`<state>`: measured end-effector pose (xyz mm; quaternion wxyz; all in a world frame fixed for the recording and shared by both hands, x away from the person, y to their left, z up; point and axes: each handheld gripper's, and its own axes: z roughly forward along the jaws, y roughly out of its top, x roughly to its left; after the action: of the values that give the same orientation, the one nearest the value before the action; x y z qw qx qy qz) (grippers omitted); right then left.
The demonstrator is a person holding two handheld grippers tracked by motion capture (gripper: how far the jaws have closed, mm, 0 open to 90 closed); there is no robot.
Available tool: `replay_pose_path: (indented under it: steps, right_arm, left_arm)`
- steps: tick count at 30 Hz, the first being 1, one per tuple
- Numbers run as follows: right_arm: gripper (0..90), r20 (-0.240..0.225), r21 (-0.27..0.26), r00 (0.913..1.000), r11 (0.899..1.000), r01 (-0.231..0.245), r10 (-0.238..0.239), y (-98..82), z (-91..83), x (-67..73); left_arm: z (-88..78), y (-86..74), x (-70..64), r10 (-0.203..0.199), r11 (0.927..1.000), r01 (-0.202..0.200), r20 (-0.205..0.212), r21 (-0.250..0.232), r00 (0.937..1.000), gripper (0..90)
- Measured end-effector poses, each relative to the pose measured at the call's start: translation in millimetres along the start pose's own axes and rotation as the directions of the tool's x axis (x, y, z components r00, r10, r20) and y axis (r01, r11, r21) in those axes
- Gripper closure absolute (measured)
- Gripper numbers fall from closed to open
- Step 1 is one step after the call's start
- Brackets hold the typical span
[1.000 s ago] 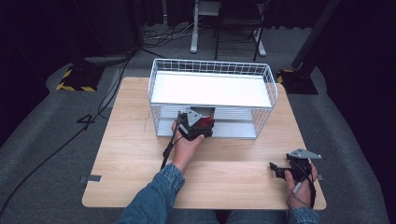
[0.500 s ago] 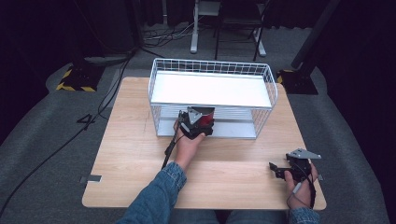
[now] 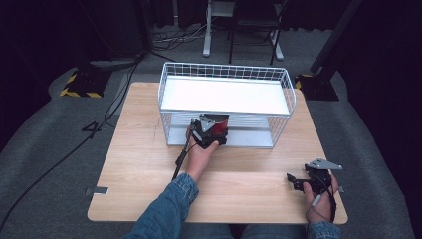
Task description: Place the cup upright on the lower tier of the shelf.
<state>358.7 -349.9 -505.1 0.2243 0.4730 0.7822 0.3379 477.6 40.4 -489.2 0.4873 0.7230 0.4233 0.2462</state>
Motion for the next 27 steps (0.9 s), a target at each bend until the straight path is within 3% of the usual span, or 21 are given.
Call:
replay_pose_path:
  steps: [5,17,27]
  right_arm:
    - [13.0,0.002,-0.001,1.0,1.0,0.001,-0.001,0.0,0.0,0.0]
    - [13.0,0.003,-0.001,1.0,1.0,0.003,-0.003,-0.1,0.0,0.1]
    - [13.2,-0.006,0.0,1.0,1.0,0.003,-0.003,0.0,0.1,-0.2]
  left_arm:
    - [-0.9,-2.8,0.3,-0.015,0.9996,0.015,0.003,0.024,0.9999,13.0]
    - [-16.9,-1.8,-0.8,0.007,0.999,-0.008,0.017,0.044,0.9998,15.1]
    - [-50.9,1.0,-2.8,0.02,0.9994,-0.021,0.022,0.028,0.9996,15.1]
